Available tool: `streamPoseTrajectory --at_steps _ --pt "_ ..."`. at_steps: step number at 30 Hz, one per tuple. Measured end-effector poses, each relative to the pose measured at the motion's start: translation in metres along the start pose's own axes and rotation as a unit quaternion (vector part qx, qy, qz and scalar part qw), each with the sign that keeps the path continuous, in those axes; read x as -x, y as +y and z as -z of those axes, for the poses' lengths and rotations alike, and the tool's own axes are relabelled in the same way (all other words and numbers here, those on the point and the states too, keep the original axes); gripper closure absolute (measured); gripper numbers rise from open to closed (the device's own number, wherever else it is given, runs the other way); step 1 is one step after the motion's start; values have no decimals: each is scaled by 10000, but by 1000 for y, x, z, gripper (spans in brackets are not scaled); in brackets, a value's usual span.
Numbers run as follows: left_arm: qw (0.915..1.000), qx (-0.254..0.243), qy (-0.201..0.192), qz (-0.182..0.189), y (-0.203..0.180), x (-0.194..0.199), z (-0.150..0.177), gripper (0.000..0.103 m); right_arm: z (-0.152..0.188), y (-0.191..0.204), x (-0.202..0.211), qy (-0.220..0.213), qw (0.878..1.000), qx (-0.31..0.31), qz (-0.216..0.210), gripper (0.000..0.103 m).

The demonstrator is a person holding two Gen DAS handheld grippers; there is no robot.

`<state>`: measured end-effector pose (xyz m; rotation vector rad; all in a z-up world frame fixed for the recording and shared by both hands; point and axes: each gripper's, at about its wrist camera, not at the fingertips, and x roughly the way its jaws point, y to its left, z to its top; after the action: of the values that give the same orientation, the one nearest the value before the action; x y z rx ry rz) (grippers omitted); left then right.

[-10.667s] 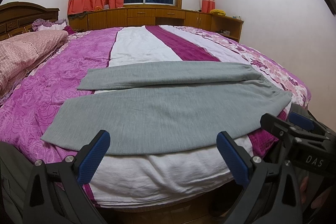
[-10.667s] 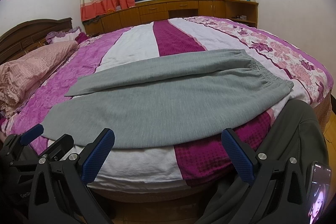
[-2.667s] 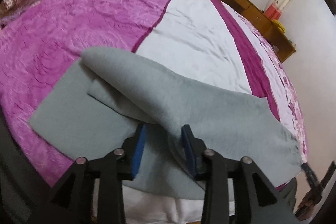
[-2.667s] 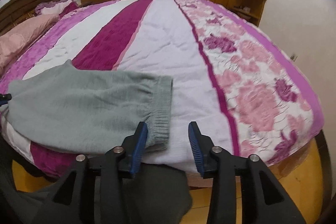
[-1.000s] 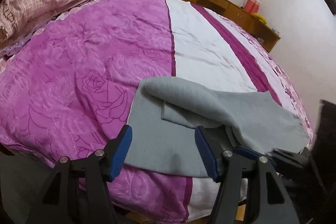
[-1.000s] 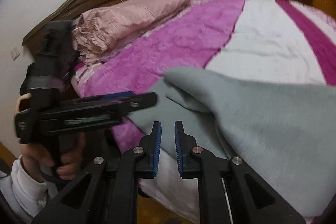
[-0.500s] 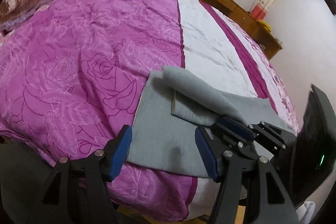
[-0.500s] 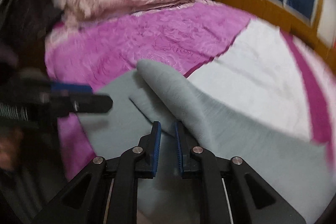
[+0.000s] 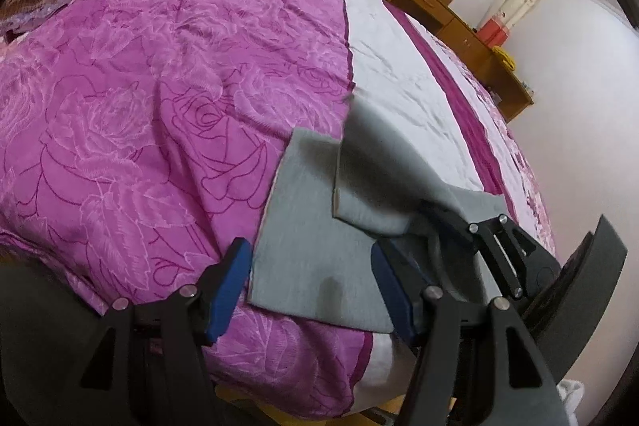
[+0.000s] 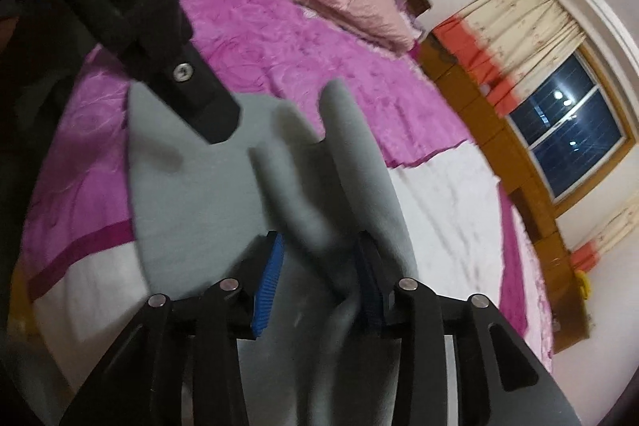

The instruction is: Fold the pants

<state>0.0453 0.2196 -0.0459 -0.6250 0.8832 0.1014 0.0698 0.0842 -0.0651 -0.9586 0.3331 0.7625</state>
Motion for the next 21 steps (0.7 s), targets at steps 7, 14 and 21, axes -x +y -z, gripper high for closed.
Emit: streamPoseTrajectory --at_steps 7,14,21 --pt "9997 182 33 135 7 2 0 37 -7 -3 4 -268 9994 -187 109 103" --pt "9997 84 24 230 7 10 -4 37 -23 -12 32 -643 9938 -808 -421 103" --pt "9983 372 -87 440 27 23 -10 36 -40 20 45 -834 9922 -266 -889 103"
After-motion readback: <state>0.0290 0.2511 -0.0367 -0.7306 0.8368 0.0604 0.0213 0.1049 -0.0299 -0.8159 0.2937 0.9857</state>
